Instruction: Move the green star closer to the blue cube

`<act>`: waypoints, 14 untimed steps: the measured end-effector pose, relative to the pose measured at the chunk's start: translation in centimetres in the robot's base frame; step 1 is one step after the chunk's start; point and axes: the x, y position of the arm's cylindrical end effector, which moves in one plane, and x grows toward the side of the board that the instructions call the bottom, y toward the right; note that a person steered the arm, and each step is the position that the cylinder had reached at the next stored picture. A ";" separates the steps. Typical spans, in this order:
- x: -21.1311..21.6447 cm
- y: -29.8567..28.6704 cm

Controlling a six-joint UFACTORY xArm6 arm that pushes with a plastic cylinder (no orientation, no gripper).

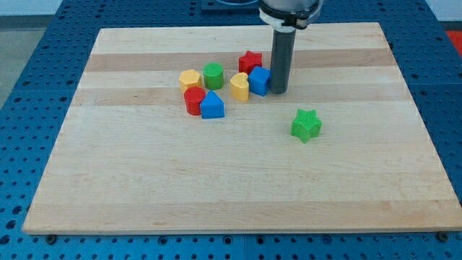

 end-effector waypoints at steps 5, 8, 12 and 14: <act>11.1 7.6; 10.0 1.2; 5.7 -1.5; 5.7 -3.7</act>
